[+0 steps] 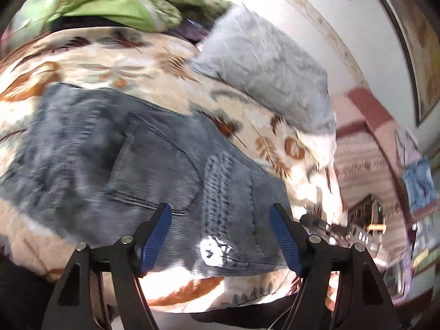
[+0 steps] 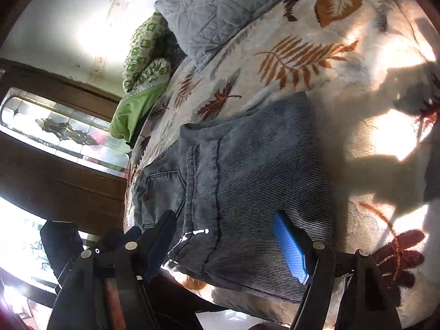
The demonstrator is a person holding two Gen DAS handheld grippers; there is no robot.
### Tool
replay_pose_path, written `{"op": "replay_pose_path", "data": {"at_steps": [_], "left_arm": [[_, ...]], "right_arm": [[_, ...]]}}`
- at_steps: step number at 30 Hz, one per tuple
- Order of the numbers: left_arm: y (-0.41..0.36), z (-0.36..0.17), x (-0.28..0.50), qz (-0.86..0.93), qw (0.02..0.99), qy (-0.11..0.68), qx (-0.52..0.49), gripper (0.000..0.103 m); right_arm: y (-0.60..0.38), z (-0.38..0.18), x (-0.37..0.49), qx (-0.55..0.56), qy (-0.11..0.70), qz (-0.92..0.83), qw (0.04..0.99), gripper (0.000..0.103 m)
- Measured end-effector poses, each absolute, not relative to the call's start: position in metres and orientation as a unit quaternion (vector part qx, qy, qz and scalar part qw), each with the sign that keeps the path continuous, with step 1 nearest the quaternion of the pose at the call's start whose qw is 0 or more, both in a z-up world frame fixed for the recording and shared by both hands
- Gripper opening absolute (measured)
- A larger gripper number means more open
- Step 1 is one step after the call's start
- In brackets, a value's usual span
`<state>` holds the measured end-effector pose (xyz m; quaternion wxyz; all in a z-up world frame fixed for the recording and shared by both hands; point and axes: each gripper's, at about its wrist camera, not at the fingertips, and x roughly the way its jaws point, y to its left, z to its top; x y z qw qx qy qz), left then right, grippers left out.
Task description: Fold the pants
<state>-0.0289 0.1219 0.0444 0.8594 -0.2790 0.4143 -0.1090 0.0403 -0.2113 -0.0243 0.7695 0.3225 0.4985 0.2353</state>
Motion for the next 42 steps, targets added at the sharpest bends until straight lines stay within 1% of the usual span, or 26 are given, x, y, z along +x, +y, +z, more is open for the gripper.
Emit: {"op": "replay_pose_path", "data": {"at_steps": [5,11,16,21,22,23,24,25,29,31,32,33,36,39,40,42], "left_arm": [[0.215,0.01,-0.069,-0.018,0.827,0.369,-0.423,0.077],[0.258,-0.037,-0.061,-0.007,0.761,0.363,-0.538,0.077],[0.27,-0.063,-0.053,0.011,0.724,0.368,-0.583,0.077],[0.274,-0.057,-0.041,0.014,0.731,0.366,-0.576,0.076],[0.275,-0.057,-0.037,0.016,0.733,0.368,-0.572,0.074],[0.274,-0.055,-0.033,0.018,0.737,0.37,-0.565,0.068],[0.273,-0.053,-0.03,0.026,0.745,0.379,-0.549,0.046],[0.274,-0.051,-0.031,0.032,0.752,0.385,-0.533,0.03],[0.275,-0.055,-0.034,0.04,0.759,0.389,-0.521,0.023],[0.272,-0.05,-0.034,0.044,0.773,0.388,-0.5,0.016],[0.268,-0.044,-0.033,0.044,0.783,0.386,-0.486,0.015],[0.265,-0.038,-0.032,0.045,0.793,0.384,-0.471,0.014],[0.258,-0.021,-0.03,0.042,0.817,0.374,-0.437,0.013],[0.254,-0.012,-0.029,0.045,0.828,0.37,-0.418,0.013],[0.253,-0.01,-0.028,0.047,0.83,0.37,-0.414,0.013],[0.251,-0.007,-0.024,0.05,0.831,0.375,-0.408,0.013]], "right_arm": [[-0.163,-0.02,0.032,0.3,0.507,0.27,0.761,0.076],[-0.091,-0.009,0.029,0.265,0.509,0.337,0.747,0.076],[-0.05,-0.02,0.047,0.282,0.532,0.348,0.719,0.076],[-0.025,-0.053,0.063,0.267,0.583,0.302,0.705,0.076],[-0.023,-0.053,0.063,0.266,0.581,0.299,0.709,0.076],[-0.022,-0.052,0.063,0.263,0.581,0.298,0.71,0.076],[-0.02,-0.051,0.063,0.26,0.584,0.296,0.71,0.076],[-0.018,-0.049,0.064,0.26,0.586,0.296,0.708,0.076],[-0.014,-0.034,0.069,0.279,0.568,0.319,0.705,0.076],[-0.008,-0.043,0.076,0.267,0.582,0.298,0.707,0.076],[-0.004,-0.058,0.081,0.261,0.609,0.288,0.692,0.077],[-0.002,-0.067,0.084,0.264,0.615,0.289,0.685,0.077],[-0.01,-0.053,0.089,0.291,0.612,0.285,0.678,0.077],[-0.017,-0.035,0.085,0.305,0.576,0.304,0.694,0.077],[-0.014,-0.04,0.085,0.304,0.584,0.303,0.689,0.077],[0.0,-0.069,0.087,0.287,0.63,0.295,0.658,0.078]]}}
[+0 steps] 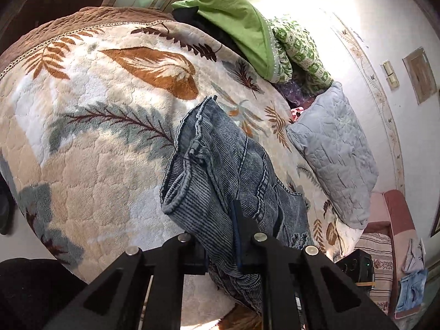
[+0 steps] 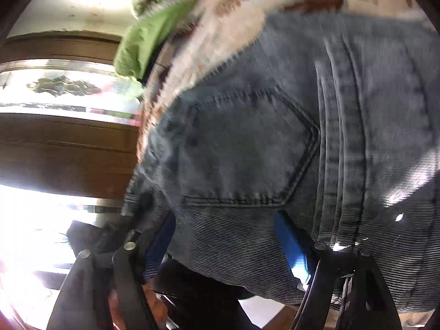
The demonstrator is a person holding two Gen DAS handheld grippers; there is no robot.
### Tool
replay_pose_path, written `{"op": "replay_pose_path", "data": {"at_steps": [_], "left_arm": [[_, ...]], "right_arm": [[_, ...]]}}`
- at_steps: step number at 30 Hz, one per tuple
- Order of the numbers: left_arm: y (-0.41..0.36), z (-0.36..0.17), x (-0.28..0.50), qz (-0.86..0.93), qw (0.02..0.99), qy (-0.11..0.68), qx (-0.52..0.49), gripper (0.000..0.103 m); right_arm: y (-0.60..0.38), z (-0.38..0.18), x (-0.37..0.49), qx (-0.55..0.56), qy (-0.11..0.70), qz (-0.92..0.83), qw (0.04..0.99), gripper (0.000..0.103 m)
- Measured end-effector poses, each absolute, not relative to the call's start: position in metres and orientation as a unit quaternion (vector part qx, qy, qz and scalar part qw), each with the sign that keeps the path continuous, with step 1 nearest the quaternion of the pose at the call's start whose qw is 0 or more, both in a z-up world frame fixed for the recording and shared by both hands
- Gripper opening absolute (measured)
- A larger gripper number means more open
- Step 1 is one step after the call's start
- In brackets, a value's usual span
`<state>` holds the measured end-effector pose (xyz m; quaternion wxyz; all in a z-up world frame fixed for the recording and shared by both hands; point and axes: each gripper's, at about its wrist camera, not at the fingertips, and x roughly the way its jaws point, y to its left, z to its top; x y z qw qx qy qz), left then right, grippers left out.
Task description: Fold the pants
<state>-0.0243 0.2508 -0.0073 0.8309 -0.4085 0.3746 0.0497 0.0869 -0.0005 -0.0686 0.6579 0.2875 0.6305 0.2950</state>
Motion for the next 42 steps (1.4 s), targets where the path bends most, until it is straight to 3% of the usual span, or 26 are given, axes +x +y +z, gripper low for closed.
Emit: {"op": "replay_pose_path", "data": {"at_steps": [9,18,23,28,30,32,34,40,42], "left_arm": [[0.198,0.053,-0.008,0.019,0.892,0.347,-0.289,0.013],[0.044,0.104,-0.002,-0.091,0.938,0.318,-0.103,0.011],[-0.05,0.079,-0.002,-0.173,0.917,0.357,-0.043,0.009],[-0.122,-0.006,0.004,-0.212,0.853,0.475,0.036,0.009],[-0.126,-0.02,0.003,-0.21,0.851,0.479,0.043,0.01],[-0.12,-0.008,0.003,-0.23,0.845,0.482,0.016,0.027],[-0.107,0.013,0.001,-0.265,0.834,0.482,-0.037,0.052],[-0.02,0.07,-0.02,-0.198,0.903,0.371,-0.09,0.078],[0.006,0.059,-0.012,-0.147,0.908,0.382,-0.087,0.078]], "right_arm": [[-0.078,-0.022,0.06,0.351,0.544,0.303,0.699,0.077],[-0.228,-0.016,0.011,0.438,0.457,0.227,0.74,0.077],[-0.288,-0.018,-0.017,0.472,0.419,0.198,0.75,0.077],[-0.334,-0.029,-0.036,0.487,0.393,0.173,0.761,0.077],[-0.341,-0.04,-0.037,0.502,0.394,0.167,0.751,0.077],[-0.347,-0.042,-0.038,0.507,0.392,0.169,0.749,0.077],[-0.342,-0.039,-0.035,0.499,0.391,0.174,0.754,0.077],[-0.32,-0.032,-0.031,0.479,0.401,0.206,0.753,0.078],[-0.31,-0.031,-0.031,0.47,0.413,0.208,0.752,0.078]]}}
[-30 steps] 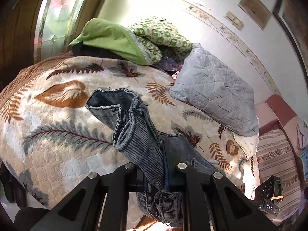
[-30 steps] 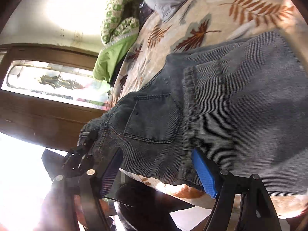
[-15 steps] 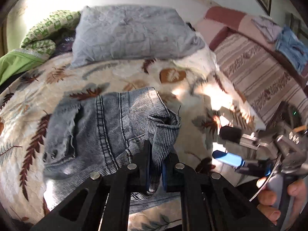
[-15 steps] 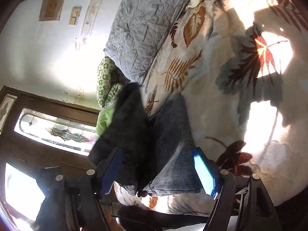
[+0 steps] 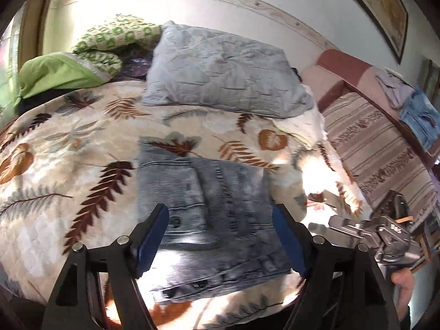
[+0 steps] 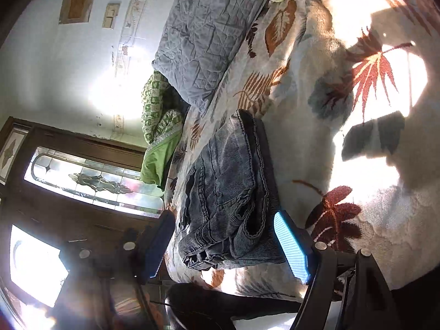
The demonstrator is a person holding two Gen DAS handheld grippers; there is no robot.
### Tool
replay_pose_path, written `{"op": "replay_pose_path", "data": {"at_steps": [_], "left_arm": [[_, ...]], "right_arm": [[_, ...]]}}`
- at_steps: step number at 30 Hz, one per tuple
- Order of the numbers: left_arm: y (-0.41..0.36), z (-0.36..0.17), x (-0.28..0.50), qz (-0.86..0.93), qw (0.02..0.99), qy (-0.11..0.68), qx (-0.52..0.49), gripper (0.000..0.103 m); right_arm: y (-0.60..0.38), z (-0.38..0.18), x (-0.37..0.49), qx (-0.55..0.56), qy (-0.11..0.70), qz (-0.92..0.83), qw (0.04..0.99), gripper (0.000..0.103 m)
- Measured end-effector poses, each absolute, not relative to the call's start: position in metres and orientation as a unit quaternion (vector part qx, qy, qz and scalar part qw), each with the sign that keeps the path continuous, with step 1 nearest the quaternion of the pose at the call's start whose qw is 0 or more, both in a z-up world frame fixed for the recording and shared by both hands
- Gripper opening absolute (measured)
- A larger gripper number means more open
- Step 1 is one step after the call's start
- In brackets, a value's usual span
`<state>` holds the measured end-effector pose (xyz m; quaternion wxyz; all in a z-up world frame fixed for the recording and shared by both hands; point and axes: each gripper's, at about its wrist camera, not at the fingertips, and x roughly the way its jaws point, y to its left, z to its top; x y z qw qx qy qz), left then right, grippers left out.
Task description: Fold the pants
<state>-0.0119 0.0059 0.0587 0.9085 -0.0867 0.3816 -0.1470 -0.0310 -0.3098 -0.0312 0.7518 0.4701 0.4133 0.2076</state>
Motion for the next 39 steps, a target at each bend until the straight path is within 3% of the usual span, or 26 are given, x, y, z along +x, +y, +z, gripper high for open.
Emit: {"op": "replay_pose_path", "data": {"at_steps": [7,9,12,13,15,19,23,29,30,31,33,39], "left_arm": [[0.031,-0.013,0.002,-0.12,0.861,0.481,-0.113,0.078],[0.035,-0.017,0.0,-0.123,0.86,0.477,-0.132,0.078],[0.044,-0.003,-0.003,-0.122,0.867,0.458,-0.158,0.078],[0.046,0.004,-0.004,-0.12,0.874,0.444,-0.16,0.078],[0.045,0.007,-0.007,-0.114,0.884,0.428,-0.146,0.078],[0.036,-0.031,0.004,-0.102,0.856,0.489,-0.13,0.08],[0.041,-0.035,0.005,-0.11,0.852,0.49,-0.145,0.082],[0.04,-0.038,0.005,-0.112,0.856,0.485,-0.14,0.083],[0.04,-0.038,0.004,-0.111,0.857,0.483,-0.137,0.084],[0.041,-0.037,0.003,-0.11,0.858,0.482,-0.136,0.085],[0.042,-0.037,0.003,-0.111,0.856,0.485,-0.141,0.085],[0.049,0.0,-0.006,-0.088,0.88,0.447,-0.138,0.085]], "right_arm": [[-0.262,-0.003,-0.029,0.45,0.41,0.269,0.746,0.078],[-0.252,-0.005,-0.018,0.438,0.423,0.274,0.744,0.078],[-0.252,-0.061,-0.006,0.434,0.516,0.18,0.717,0.075],[-0.258,-0.072,-0.009,0.464,0.496,0.187,0.709,0.075],[-0.264,-0.065,-0.015,0.485,0.482,0.187,0.705,0.075],[-0.255,-0.035,-0.011,0.451,0.477,0.197,0.728,0.075],[-0.246,-0.051,-0.001,0.445,0.52,0.155,0.712,0.075],[-0.235,-0.042,0.014,0.417,0.514,0.13,0.738,0.074],[-0.234,-0.048,0.018,0.41,0.525,0.121,0.736,0.063],[-0.234,-0.052,0.019,0.399,0.535,0.108,0.737,0.034],[-0.235,-0.047,0.015,0.366,0.533,0.093,0.757,0.007],[-0.21,0.005,-0.017,0.229,0.482,0.073,0.843,0.007]]}}
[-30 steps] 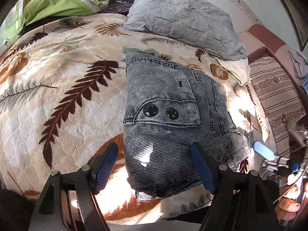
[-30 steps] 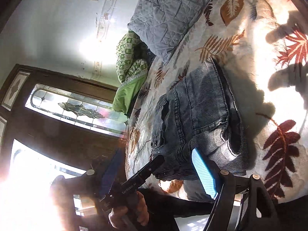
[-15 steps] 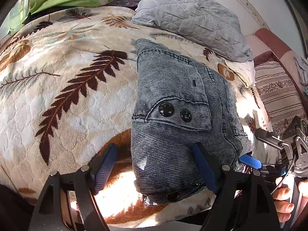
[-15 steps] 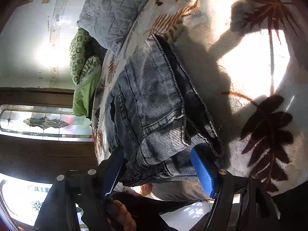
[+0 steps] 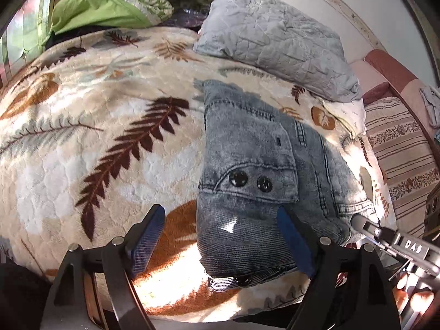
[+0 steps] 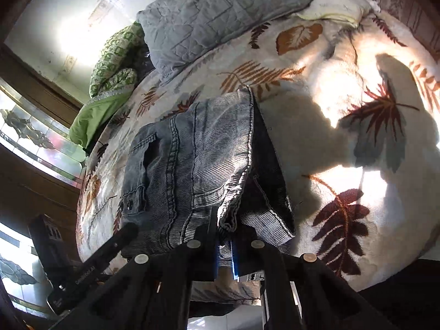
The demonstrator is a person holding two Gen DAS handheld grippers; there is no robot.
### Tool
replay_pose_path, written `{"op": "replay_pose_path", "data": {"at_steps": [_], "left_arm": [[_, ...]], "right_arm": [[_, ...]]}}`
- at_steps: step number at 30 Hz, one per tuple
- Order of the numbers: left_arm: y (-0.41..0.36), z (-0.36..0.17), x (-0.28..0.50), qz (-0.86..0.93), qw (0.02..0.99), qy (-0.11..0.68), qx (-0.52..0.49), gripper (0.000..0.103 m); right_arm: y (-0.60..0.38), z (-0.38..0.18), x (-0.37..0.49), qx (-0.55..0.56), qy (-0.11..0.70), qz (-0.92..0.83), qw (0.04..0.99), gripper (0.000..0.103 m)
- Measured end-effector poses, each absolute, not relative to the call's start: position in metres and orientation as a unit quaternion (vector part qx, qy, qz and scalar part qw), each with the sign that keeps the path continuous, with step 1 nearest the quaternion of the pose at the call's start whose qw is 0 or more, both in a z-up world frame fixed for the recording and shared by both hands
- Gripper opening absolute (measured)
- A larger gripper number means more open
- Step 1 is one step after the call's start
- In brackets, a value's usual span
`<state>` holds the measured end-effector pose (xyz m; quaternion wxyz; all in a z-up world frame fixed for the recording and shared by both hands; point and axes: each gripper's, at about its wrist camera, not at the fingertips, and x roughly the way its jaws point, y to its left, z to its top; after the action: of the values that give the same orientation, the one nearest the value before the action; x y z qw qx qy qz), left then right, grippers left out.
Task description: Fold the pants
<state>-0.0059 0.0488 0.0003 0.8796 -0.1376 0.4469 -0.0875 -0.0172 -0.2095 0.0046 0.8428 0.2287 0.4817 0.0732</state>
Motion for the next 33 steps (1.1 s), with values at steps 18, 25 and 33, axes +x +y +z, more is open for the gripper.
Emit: {"op": "replay_pose_path", "data": {"at_steps": [18,25,33], "left_arm": [[0.024,-0.036,0.006,-0.088,0.868,0.486,-0.053,0.088],[0.028,-0.037,0.007,-0.098,0.865,0.487,-0.067,0.088],[0.048,-0.008,-0.002,-0.098,0.883,0.445,-0.116,0.087]], "right_arm": [[-0.233,0.042,0.023,0.277,0.473,0.135,0.825,0.067],[-0.197,-0.003,0.129,0.306,0.522,0.217,0.767,0.066],[-0.209,-0.037,0.13,0.337,0.528,0.223,0.748,0.055]]}}
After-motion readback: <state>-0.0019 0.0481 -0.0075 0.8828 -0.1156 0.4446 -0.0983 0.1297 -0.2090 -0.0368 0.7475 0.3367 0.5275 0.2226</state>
